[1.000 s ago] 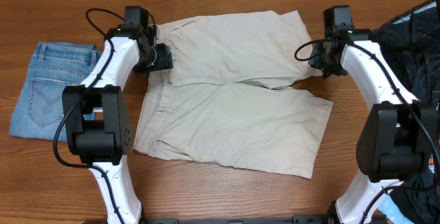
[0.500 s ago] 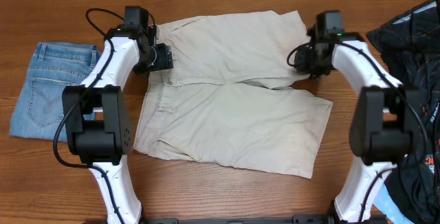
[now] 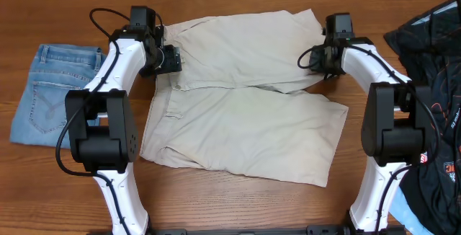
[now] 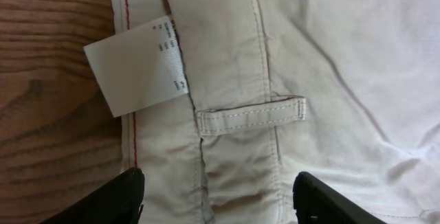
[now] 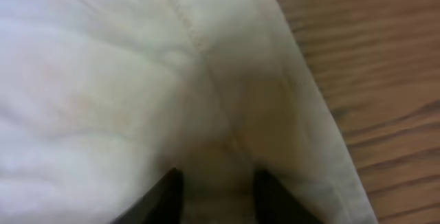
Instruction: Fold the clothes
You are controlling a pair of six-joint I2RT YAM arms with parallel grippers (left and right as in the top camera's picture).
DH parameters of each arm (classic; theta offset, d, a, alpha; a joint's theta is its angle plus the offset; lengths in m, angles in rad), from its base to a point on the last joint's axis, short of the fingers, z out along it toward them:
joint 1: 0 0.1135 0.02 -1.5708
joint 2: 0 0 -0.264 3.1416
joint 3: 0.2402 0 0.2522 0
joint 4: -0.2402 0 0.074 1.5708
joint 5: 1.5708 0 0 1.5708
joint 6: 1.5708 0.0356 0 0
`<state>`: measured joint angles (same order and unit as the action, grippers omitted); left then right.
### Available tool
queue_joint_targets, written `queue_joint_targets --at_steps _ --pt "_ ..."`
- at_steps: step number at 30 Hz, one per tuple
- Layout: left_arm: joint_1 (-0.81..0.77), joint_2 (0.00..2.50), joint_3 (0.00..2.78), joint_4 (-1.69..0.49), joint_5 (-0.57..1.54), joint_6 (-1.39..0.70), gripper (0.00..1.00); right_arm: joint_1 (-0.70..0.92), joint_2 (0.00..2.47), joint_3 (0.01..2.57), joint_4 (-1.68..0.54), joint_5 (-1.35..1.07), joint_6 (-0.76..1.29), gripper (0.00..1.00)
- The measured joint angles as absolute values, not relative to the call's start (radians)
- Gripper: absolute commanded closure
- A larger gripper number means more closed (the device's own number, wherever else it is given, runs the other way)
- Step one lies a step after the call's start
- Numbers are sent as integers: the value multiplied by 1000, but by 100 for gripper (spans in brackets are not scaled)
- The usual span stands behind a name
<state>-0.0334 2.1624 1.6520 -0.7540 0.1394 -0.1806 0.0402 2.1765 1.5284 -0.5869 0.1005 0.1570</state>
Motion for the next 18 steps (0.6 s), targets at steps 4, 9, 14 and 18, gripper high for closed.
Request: queue_joint_targets --at_steps 4,9,14,18 --pt "-33 2162 1652 -758 139 -181 28 40 2185 1528 -550 156 156 52" --pt "-33 2162 1652 -831 172 -181 32 37 2187 1528 -535 193 158 46" --pt "-33 2162 1652 -910 260 -180 43 33 2188 1528 -534 204 157 46" --pt "-33 2162 1652 -958 278 -183 57 33 2188 1528 -534 210 157 46"
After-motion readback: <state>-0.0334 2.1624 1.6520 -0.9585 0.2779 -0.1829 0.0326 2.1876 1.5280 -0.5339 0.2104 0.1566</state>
